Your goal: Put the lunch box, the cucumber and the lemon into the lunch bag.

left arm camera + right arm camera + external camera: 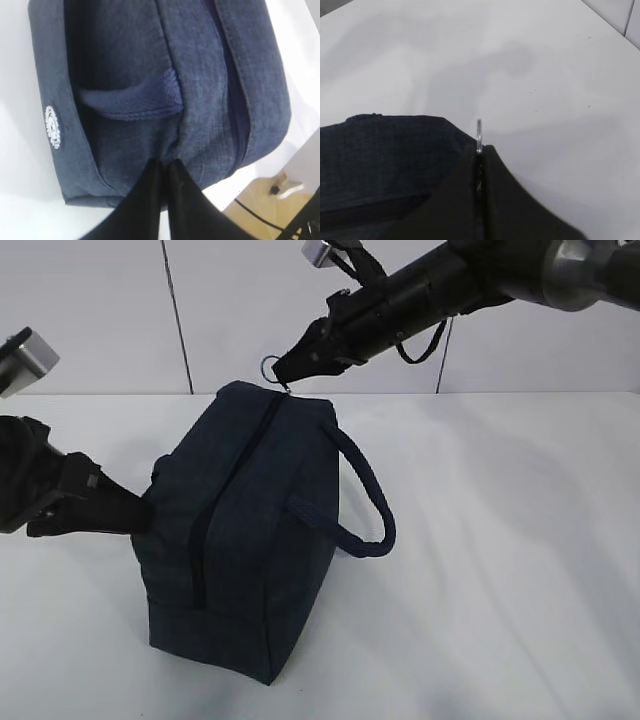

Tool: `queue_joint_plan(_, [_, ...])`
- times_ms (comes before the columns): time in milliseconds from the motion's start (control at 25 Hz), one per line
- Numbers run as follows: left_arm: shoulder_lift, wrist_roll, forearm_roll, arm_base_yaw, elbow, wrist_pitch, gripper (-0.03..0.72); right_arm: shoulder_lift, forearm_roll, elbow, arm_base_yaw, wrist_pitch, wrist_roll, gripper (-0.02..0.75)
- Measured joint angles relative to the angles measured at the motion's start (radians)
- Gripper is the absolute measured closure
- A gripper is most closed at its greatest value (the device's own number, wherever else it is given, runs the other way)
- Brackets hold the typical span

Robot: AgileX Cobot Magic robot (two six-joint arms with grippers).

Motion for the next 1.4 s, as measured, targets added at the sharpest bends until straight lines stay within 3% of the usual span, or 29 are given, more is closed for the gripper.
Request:
queue_joint_plan(760, [0.002, 0.034, -0.046, 0.000, 0.000, -0.075, 0.695, 0.055, 0.057, 0.000, -0.096, 0.014, -0.012, 0.730])
queue_joint_plan(1400, [0.039, 0.034, -0.064, 0.000, -0.001, -0.053, 0.694, 0.128, 0.147, -0.002, -0.102, 0.003, -0.040, 0.730])
